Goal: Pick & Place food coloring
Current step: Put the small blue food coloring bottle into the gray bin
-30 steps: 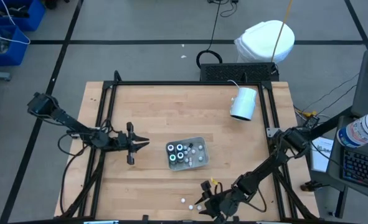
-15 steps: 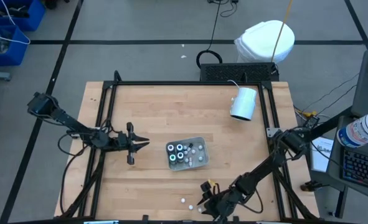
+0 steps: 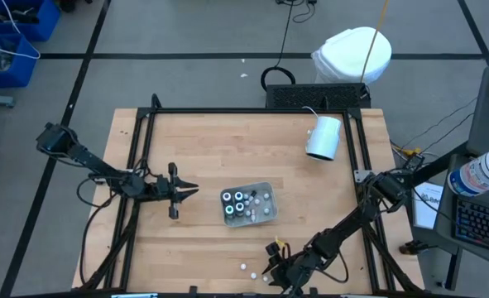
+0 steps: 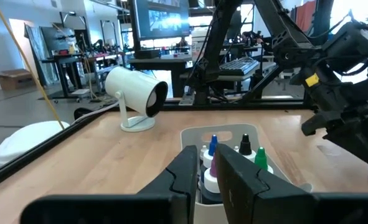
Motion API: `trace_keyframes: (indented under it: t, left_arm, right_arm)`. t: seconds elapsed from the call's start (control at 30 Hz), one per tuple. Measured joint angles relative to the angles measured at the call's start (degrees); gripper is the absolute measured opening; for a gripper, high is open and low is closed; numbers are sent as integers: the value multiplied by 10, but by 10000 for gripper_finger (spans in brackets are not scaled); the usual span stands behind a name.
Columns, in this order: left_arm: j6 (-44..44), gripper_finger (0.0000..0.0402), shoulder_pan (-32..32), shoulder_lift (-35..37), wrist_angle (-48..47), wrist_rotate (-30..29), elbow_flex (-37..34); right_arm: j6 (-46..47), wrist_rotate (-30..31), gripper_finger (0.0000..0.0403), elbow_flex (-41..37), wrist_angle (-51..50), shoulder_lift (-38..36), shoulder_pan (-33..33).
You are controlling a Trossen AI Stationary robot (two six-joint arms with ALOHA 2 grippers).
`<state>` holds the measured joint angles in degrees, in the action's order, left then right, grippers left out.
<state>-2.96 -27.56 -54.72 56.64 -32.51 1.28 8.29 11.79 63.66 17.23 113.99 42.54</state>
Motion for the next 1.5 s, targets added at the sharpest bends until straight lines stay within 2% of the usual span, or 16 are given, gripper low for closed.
trace_keyframes:
  t: [1.03, 1.13, 1.5]
  left_arm:
    - [-20, 65, 0, 0, 1, -6, 0]
    - [-23, 65, 0, 0, 1, -6, 0]
    - [-21, 65, 0, 0, 0, -6, 0]
  right_arm:
    - [-14, 1, 165, -11, 37, 12, -9]
    - [-19, -29, 155, -11, 59, 27, -13]
    - [-22, -29, 90, -11, 62, 18, -19]
